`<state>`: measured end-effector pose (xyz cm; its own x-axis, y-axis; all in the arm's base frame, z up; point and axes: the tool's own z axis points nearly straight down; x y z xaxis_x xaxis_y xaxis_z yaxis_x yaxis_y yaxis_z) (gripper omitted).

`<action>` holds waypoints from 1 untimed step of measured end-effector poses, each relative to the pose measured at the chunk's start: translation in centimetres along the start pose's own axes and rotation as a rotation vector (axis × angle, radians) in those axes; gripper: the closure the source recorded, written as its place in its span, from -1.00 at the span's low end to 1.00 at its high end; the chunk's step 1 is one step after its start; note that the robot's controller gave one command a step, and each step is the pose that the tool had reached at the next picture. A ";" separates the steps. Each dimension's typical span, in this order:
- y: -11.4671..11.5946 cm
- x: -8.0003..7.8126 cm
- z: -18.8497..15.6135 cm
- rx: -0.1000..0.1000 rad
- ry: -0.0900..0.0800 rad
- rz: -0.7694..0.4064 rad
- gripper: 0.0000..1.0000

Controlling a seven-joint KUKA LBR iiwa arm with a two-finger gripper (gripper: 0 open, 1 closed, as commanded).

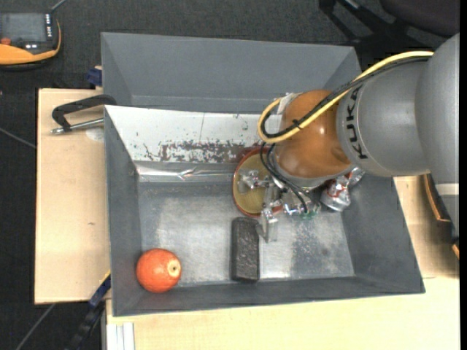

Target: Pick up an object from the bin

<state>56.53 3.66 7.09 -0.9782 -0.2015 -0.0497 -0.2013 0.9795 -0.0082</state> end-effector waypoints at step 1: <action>-4.0 -1.4 -1.3 0.002 -0.002 -0.146 -1.00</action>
Offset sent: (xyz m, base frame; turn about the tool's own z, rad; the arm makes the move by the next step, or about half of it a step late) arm 0.0198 -0.0349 0.0127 -0.1485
